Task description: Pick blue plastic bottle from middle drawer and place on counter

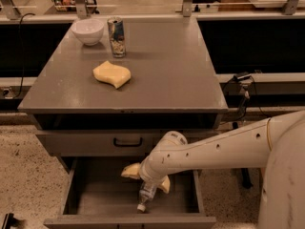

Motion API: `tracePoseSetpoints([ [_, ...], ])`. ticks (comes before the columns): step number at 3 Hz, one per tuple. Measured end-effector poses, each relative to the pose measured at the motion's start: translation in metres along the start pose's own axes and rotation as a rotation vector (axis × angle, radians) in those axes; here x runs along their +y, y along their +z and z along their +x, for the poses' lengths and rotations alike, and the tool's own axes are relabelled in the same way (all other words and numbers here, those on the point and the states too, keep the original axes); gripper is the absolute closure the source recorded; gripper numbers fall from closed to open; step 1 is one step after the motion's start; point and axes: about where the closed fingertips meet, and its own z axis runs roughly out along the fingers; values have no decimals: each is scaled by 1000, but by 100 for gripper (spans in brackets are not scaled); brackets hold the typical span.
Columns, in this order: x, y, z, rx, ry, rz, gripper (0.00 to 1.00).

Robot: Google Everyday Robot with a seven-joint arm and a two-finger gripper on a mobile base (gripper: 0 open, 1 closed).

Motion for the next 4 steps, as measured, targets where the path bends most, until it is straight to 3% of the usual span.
tracePoseSetpoints([
  [1, 2, 31, -2, -32, -35, 17, 0],
  [2, 7, 60, 0, -47, -31, 20, 0],
  [4, 14, 90, 6, -49, 20, 56, 0],
])
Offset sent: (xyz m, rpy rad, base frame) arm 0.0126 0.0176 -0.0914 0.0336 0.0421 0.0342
